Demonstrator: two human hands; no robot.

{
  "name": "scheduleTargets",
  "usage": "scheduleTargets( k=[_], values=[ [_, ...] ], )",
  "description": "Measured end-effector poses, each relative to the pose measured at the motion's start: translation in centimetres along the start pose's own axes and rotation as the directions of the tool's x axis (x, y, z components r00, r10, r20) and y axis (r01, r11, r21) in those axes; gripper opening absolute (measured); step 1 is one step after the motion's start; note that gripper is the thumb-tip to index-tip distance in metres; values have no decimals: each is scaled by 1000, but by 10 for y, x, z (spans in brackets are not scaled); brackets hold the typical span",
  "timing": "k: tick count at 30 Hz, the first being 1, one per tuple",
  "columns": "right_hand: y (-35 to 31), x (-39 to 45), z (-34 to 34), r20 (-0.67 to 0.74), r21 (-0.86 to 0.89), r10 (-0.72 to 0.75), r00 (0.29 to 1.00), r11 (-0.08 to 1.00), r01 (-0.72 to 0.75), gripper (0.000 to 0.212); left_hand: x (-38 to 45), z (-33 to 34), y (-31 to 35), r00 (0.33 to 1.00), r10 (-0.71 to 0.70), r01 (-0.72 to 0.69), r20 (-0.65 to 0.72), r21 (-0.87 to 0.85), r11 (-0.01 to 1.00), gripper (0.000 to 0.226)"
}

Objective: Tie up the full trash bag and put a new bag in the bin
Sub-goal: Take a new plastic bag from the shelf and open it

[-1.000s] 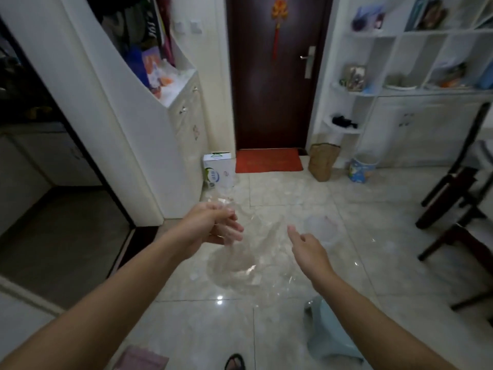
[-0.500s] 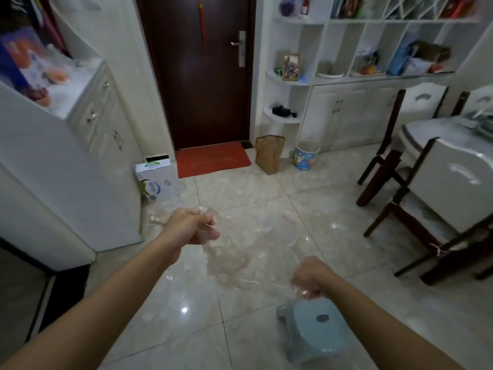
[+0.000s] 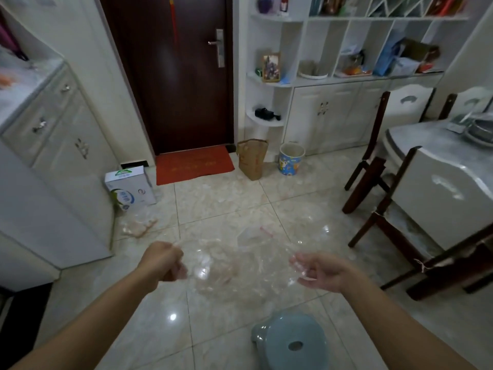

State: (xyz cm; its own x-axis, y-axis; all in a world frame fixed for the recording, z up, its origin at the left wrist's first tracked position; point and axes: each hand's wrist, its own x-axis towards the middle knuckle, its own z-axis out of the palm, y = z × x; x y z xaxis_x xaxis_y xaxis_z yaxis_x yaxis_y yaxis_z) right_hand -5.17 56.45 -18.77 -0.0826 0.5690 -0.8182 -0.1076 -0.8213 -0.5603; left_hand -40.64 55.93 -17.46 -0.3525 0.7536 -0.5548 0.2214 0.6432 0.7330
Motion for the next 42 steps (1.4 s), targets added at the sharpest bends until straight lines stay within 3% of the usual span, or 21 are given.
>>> scheduleTargets(
  k=[5,7,10,14,17,22,26,29,32,36,39,42],
  values=[
    [-41,20,-41,127,6,26,992,1000,-27,11,-3,72,17,993,-35,30,113,49,998,8],
    [-58,31,-49,127,-35,7,992,999,-2,13,-2,95,27,967,-69,89,247,-70,994,18],
    [-79,47,-55,105,-93,-48,993,994,58,5,8,125,46,864,-122,299,488,-304,905,24],
    [-111,69,-59,121,-136,-110,987,983,126,20,45,162,74,799,-189,333,571,-158,930,25],
    [-137,95,-61,81,-186,-125,989,973,138,16,94,185,101,814,-243,357,528,-124,926,21],
    [-176,152,-48,-86,-179,-55,995,983,39,13,189,201,141,846,-314,434,431,-214,875,14],
    [-227,182,-17,-168,-270,-59,984,963,12,4,240,191,182,790,-339,479,510,-170,861,21],
    [-289,200,5,-229,-285,-189,955,951,120,15,273,174,237,855,-244,371,458,-210,905,25],
    [-350,209,22,-237,-324,-369,899,902,285,24,285,158,301,933,-62,170,354,-282,944,21],
    [-417,214,30,-194,-374,-586,787,786,493,21,284,145,364,966,138,-61,221,-326,943,24],
    [-447,232,20,-167,-402,-629,759,746,531,15,291,149,377,970,189,-127,152,-344,930,25],
    [-459,264,2,-117,-439,-593,797,751,494,17,303,170,371,984,153,-112,91,-350,930,18]
  ],
)
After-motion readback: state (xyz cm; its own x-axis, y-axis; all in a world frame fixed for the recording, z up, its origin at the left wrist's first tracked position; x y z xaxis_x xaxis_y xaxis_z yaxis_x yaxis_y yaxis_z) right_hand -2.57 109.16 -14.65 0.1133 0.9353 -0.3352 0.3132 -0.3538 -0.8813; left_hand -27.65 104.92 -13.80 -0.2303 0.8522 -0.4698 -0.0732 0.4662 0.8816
